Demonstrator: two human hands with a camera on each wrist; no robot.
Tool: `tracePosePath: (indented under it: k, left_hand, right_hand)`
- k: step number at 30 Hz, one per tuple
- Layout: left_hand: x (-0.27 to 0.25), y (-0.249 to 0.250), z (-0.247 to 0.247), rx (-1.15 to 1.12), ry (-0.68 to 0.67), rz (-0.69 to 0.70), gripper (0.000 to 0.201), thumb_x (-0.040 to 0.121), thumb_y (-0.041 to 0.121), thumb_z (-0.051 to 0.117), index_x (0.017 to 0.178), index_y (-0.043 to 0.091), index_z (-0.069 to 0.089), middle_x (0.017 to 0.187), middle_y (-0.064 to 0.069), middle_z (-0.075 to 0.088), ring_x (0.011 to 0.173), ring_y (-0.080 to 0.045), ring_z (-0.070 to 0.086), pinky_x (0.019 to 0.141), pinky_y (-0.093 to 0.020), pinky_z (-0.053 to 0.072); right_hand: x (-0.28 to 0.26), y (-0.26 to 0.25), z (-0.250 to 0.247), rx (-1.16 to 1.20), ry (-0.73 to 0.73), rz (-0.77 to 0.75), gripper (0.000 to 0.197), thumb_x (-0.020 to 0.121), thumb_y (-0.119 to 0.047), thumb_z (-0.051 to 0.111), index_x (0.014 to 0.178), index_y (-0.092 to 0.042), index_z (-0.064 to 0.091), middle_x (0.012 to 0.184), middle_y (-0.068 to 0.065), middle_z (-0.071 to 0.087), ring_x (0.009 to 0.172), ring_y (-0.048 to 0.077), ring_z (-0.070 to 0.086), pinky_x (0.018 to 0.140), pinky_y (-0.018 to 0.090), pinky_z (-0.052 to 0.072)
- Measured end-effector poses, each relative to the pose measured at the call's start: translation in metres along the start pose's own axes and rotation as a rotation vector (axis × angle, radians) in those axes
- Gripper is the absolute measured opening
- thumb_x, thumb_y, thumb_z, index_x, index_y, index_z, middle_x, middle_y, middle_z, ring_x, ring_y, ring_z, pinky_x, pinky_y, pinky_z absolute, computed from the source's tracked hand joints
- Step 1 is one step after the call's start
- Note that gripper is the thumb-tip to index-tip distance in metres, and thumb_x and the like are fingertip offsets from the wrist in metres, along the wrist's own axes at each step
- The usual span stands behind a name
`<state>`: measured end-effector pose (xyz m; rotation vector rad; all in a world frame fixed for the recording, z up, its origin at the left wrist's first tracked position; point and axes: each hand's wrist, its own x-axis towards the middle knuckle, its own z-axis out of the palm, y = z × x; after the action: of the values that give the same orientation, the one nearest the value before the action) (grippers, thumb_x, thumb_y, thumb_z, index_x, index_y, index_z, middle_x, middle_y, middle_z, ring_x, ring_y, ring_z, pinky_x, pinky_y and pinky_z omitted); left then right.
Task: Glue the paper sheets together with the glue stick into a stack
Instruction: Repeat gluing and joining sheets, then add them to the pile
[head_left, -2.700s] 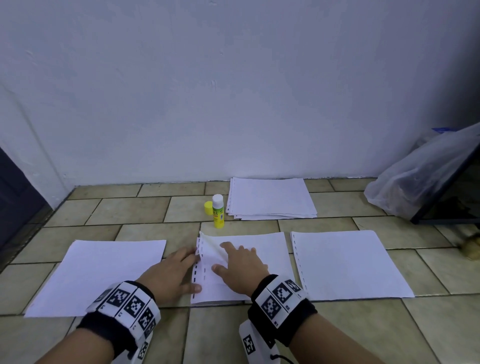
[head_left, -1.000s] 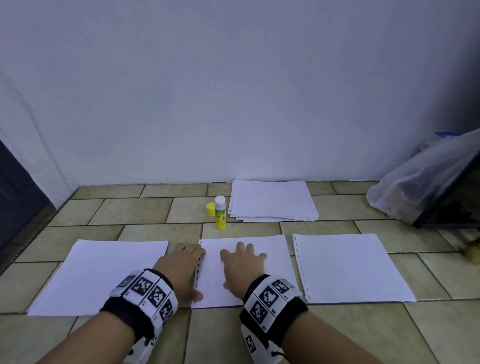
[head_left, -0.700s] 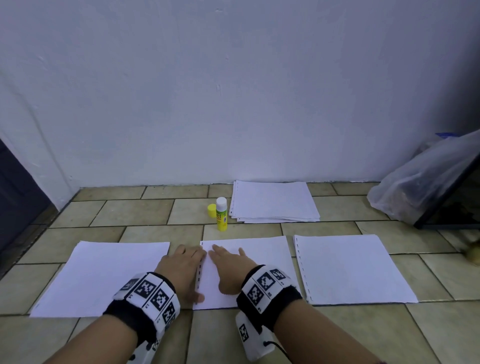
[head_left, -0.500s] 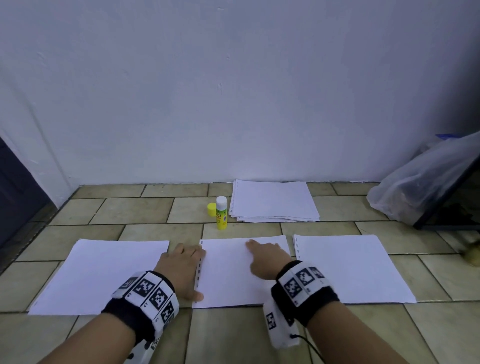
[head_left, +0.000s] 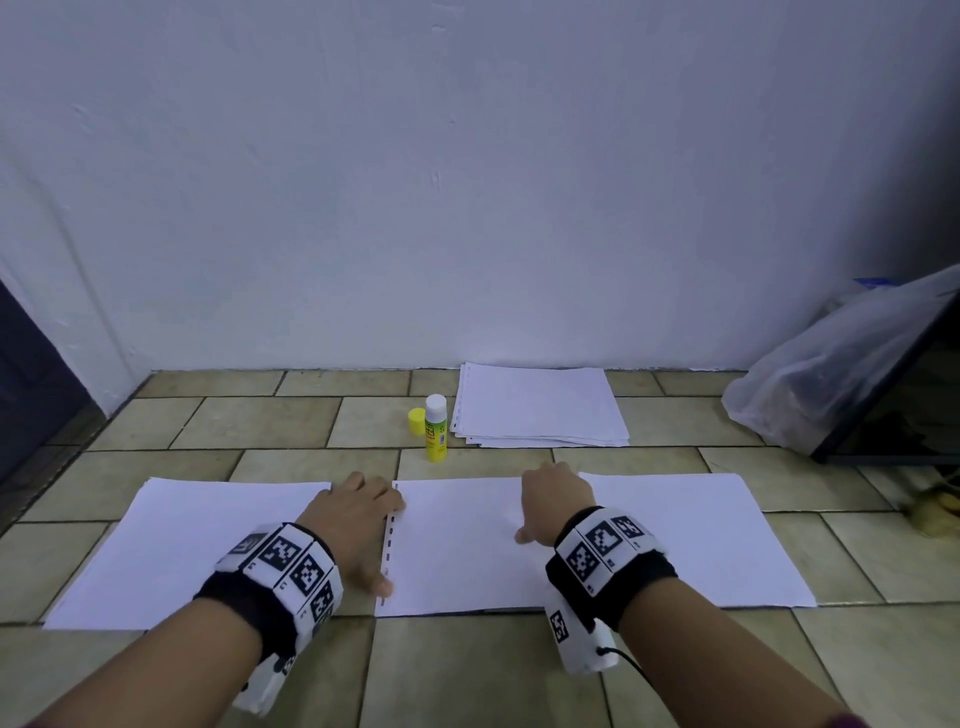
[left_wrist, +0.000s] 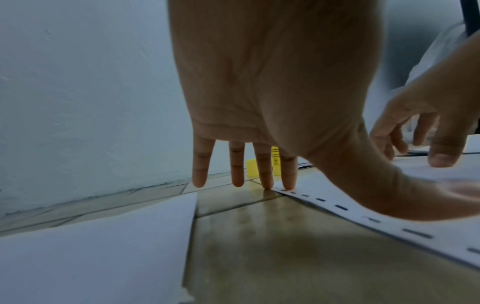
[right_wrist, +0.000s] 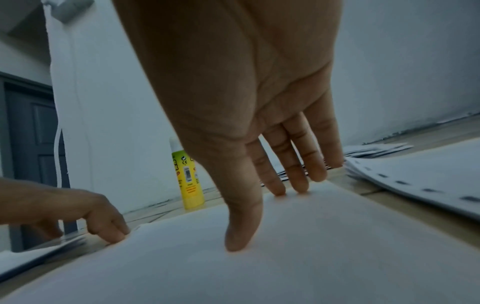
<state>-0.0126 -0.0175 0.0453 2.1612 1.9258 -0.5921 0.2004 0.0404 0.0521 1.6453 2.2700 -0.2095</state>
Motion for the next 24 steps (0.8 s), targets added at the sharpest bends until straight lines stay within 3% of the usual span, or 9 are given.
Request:
tracePosePath:
  k: [4,7,9,11,14,17,19,21,24]
  left_hand:
    - [-0.001,0.001,-0.009,-0.001,-0.051,-0.008,0.069,0.082,0.065,0.055,0.135,0.023,0.042,0.138,0.004,0.039,0.128,-0.017,0.033,0.098,-0.034,0.035]
    - [-0.004,0.015,-0.018,0.037,0.007,0.018,0.054,0.089,0.056,0.053,0.122,0.013,0.052,0.126,-0.004,0.049,0.118,-0.022,0.046,0.093,-0.034,0.038]
    - [-0.004,0.027,-0.015,-0.064,0.060,0.120,0.049,0.090,0.042,0.060,0.129,0.015,0.047,0.131,-0.002,0.046,0.121,-0.021,0.046,0.097,-0.033,0.040]
    - [-0.005,0.036,-0.006,-0.141,0.059,0.244,0.057,0.089,0.032,0.062,0.140,0.019,0.038,0.142,0.002,0.038,0.128,-0.018,0.038,0.103,-0.034,0.038]
    - [-0.010,0.038,0.003,-0.146,0.048,0.234,0.063,0.090,0.032,0.062,0.145,0.020,0.033,0.141,0.001,0.039,0.128,-0.017,0.037,0.103,-0.035,0.038]
    - [-0.014,0.037,0.002,-0.144,0.064,0.185,0.050,0.091,0.035,0.060,0.136,0.021,0.044,0.131,0.000,0.048,0.120,-0.018,0.045,0.099,-0.033,0.041]
    - [-0.015,0.035,0.000,-0.135,0.097,0.146,0.042,0.092,0.033,0.059,0.130,0.019,0.049,0.129,-0.001,0.050,0.118,-0.018,0.047,0.095,-0.032,0.042]
    - [-0.015,0.031,0.002,-0.160,0.113,0.106,0.054,0.087,0.036,0.065,0.133,0.017,0.044,0.135,0.000,0.043,0.124,-0.017,0.041,0.096,-0.030,0.040]
    - [-0.011,0.021,0.009,-0.204,0.075,0.093,0.091,0.082,0.045,0.069,0.150,0.013,0.019,0.158,0.002,0.014,0.144,-0.017,0.014,0.112,-0.034,0.029]
  right_hand:
    - [-0.003,-0.007,0.003,-0.070,0.016,-0.034,0.035,0.089,-0.028,0.059,0.118,-0.009,0.055,0.125,0.010,0.048,0.117,0.026,0.045,0.095,0.039,0.040]
    - [-0.009,-0.019,0.007,-0.016,-0.014,-0.100,0.030,0.091,-0.017,0.054,0.118,-0.003,0.055,0.128,0.014,0.045,0.119,0.028,0.044,0.096,0.037,0.042]
    - [-0.014,-0.029,0.007,0.032,-0.004,-0.163,0.031,0.092,-0.008,0.049,0.123,-0.001,0.050,0.129,0.019,0.042,0.117,0.030,0.046,0.094,0.035,0.042]
    - [-0.019,-0.038,0.011,0.070,0.021,-0.215,0.034,0.094,-0.004,0.043,0.128,0.000,0.044,0.130,0.020,0.041,0.118,0.032,0.045,0.093,0.035,0.040]
    - [-0.023,-0.048,0.017,0.107,0.023,-0.225,0.033,0.096,-0.010,0.045,0.127,-0.001,0.043,0.131,0.017,0.041,0.121,0.030,0.039,0.097,0.033,0.035]
    - [-0.022,-0.056,0.025,0.205,0.001,-0.214,0.052,0.091,-0.030,0.060,0.131,-0.003,0.040,0.137,0.015,0.034,0.130,0.031,0.030,0.101,0.037,0.039]
    - [-0.021,-0.062,0.028,0.212,-0.018,-0.236,0.059,0.089,-0.034,0.062,0.133,-0.003,0.037,0.140,0.015,0.030,0.132,0.032,0.026,0.101,0.039,0.040]
    - [-0.021,-0.066,0.028,0.200,-0.010,-0.286,0.061,0.089,-0.032,0.063,0.135,-0.002,0.036,0.140,0.016,0.029,0.131,0.033,0.027,0.103,0.039,0.038]
    - [-0.015,-0.070,0.026,0.192,-0.021,-0.392,0.067,0.091,-0.020,0.061,0.144,0.000,0.026,0.149,0.017,0.024,0.137,0.032,0.023,0.112,0.037,0.027]
